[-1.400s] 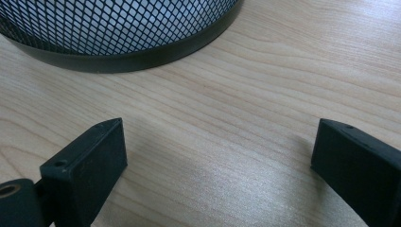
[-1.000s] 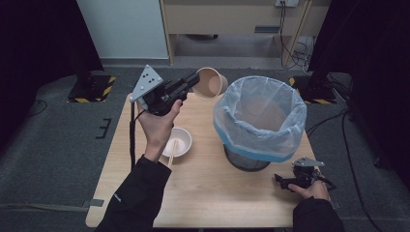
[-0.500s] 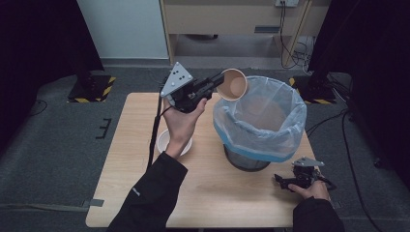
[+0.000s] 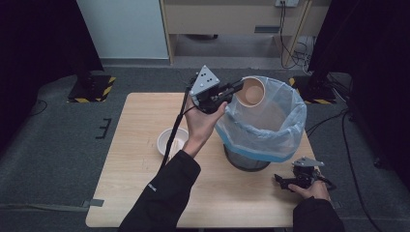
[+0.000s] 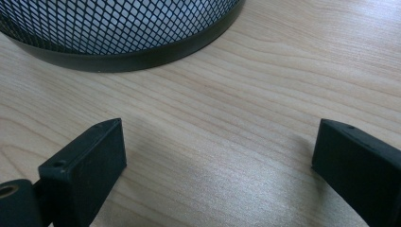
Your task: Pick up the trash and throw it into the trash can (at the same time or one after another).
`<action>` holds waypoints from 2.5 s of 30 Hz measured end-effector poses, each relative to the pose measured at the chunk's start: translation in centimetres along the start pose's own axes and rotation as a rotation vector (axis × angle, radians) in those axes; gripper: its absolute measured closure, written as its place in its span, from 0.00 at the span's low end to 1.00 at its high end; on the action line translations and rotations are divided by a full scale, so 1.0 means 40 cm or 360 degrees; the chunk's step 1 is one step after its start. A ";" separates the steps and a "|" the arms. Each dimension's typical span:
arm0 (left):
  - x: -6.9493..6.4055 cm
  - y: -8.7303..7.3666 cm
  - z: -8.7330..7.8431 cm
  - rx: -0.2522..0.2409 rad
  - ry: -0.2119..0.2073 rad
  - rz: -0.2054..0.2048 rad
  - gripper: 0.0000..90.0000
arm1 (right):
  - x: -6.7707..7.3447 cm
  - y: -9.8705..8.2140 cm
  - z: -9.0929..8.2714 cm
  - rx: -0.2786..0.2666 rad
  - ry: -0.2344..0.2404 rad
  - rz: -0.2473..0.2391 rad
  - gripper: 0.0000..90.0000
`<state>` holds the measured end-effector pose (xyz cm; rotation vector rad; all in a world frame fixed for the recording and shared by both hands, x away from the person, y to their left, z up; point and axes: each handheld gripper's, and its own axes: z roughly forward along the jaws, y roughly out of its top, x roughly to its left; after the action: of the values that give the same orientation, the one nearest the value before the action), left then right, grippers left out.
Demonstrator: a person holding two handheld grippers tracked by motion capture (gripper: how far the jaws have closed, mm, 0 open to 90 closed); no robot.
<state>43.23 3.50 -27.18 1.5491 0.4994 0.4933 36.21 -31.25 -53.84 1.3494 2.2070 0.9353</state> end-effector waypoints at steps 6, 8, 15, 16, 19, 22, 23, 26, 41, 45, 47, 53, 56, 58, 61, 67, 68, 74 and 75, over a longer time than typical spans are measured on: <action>-0.003 -0.014 0.031 0.0028 -0.0115 -0.0017 0.81 | 0.000 0.000 0.001 -0.0006 0.0000 -0.0008 0.04; -0.002 -0.012 0.027 0.0038 -0.0113 0.0001 0.76 | 0.000 0.000 0.001 -0.0006 0.0002 -0.0010 0.04; 0.030 0.020 -0.073 -0.0014 -0.0044 0.0041 0.57 | 0.001 0.000 0.000 -0.0002 0.0004 -0.0006 0.04; 0.035 0.022 -0.088 -0.0015 -0.0028 0.0044 0.55 | 0.000 0.000 0.000 0.0001 0.0004 -0.0011 0.04; 0.059 0.024 -0.152 0.0003 0.0038 0.0055 0.49 | 0.000 0.000 0.000 0.0000 0.0005 -0.0010 0.04; 0.089 0.011 -0.221 0.0045 0.0114 0.0048 0.43 | 0.000 0.000 0.000 0.0001 0.0004 -0.0011 0.04; 0.096 0.007 -0.237 0.0057 0.0135 0.0050 0.41 | 0.000 0.000 0.000 0.0001 0.0004 -0.0011 0.04; 0.127 -0.016 -0.298 0.0074 0.0202 0.0027 0.38 | 0.000 0.000 0.000 0.0000 0.0004 -0.0011 0.04; 0.191 -0.282 -0.486 0.0321 0.0438 -0.0144 0.35 | 0.001 -0.001 0.000 0.0000 0.0001 -0.0012 0.04; 0.184 -0.353 -0.511 0.0434 0.0460 -0.0175 0.34 | 0.002 -0.001 0.000 0.0002 0.0001 -0.0007 0.04; 0.175 -0.376 -0.523 0.0483 0.0475 -0.0156 0.34 | 0.002 -0.001 0.000 0.0003 0.0001 -0.0007 0.04; 0.150 -0.449 -0.564 0.0585 0.0449 -0.0219 0.32 | 0.001 -0.001 0.000 0.0002 0.0003 -0.0016 0.04; 0.138 -0.488 -0.579 0.0640 0.0422 -0.0256 0.31 | 0.002 -0.001 0.000 0.0001 0.0005 -0.0015 0.04; 0.131 -0.504 -0.584 0.0659 0.0397 -0.0307 0.30 | 0.002 -0.001 0.000 0.0001 0.0008 -0.0016 0.04; 0.120 -0.512 -0.581 0.0670 0.0382 -0.0300 0.29 | 0.003 0.000 -0.001 0.0003 0.0010 -0.0013 0.04; 0.109 -0.522 -0.566 0.0713 0.0343 -0.0262 0.28 | 0.002 -0.001 0.000 0.0001 0.0012 -0.0028 0.04; 0.107 -0.522 -0.565 0.0713 0.0336 -0.0261 0.28 | 0.002 -0.001 0.000 0.0001 0.0012 -0.0028 0.04; 0.097 -0.525 -0.557 0.0731 0.0314 -0.0252 0.27 | 0.003 -0.001 -0.001 0.0003 0.0014 -0.0026 0.04; 0.096 -0.525 -0.556 0.0737 0.0310 -0.0248 0.27 | 0.003 -0.001 -0.001 0.0003 0.0015 -0.0027 0.04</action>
<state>32.91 24.39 -47.38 1.8918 0.9269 0.4277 36.11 -31.17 -53.85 1.3280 2.2232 0.9355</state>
